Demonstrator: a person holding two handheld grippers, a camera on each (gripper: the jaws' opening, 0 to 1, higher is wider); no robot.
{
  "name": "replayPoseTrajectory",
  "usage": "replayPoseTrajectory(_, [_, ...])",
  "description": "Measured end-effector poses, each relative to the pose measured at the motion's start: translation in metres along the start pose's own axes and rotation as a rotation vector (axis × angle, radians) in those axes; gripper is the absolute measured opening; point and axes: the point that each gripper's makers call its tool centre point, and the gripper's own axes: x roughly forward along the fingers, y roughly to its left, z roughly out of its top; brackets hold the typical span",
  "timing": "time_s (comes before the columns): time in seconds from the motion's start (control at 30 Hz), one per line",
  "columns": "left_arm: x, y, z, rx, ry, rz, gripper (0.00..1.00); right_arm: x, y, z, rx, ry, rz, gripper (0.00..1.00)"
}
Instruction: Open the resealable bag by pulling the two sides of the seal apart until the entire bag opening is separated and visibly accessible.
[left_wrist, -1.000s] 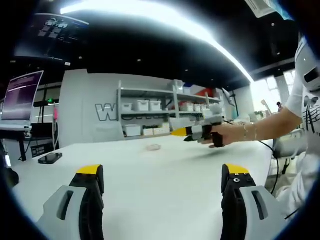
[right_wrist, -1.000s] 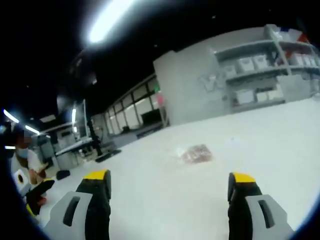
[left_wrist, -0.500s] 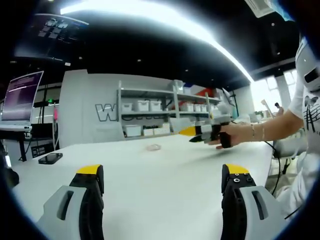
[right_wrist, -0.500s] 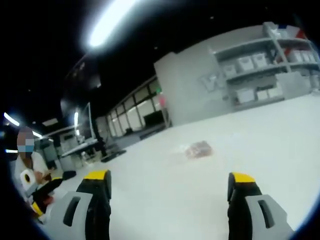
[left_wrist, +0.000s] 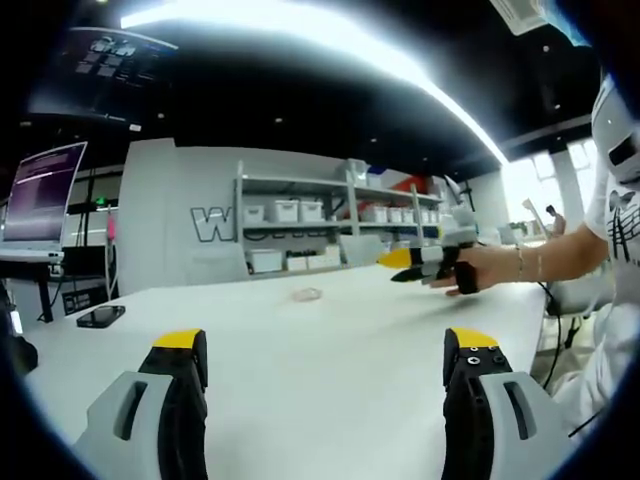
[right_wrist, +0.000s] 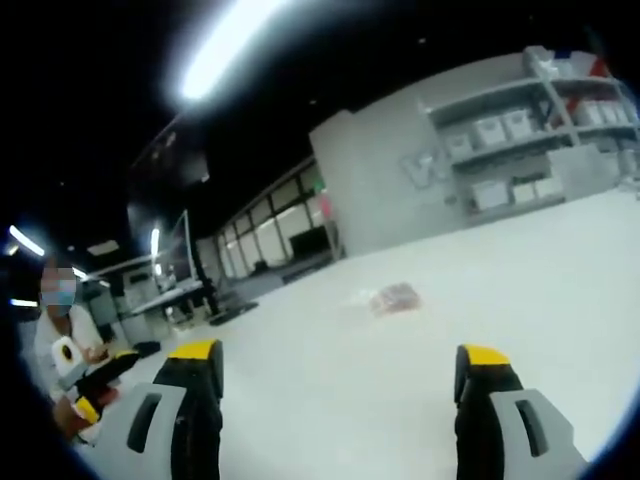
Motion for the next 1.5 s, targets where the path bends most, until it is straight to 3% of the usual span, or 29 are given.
replayPoseTrajectory(0.83, [0.0, 0.001, -0.002, 0.007, 0.012, 0.002, 0.98, -0.052, 0.017, -0.001, 0.012, -0.04, 0.025, 0.97])
replayPoseTrajectory(1.3, [0.0, 0.002, -0.001, 0.008, 0.006, 0.007, 0.98, -0.087, 0.036, -0.001, 0.01, -0.075, 0.055, 0.97])
replayPoseTrajectory(1.5, [0.0, 0.002, -0.002, 0.013, 0.009, 0.011, 0.98, -0.107, 0.035, -0.002, -0.003, -0.091, 0.061, 0.96])
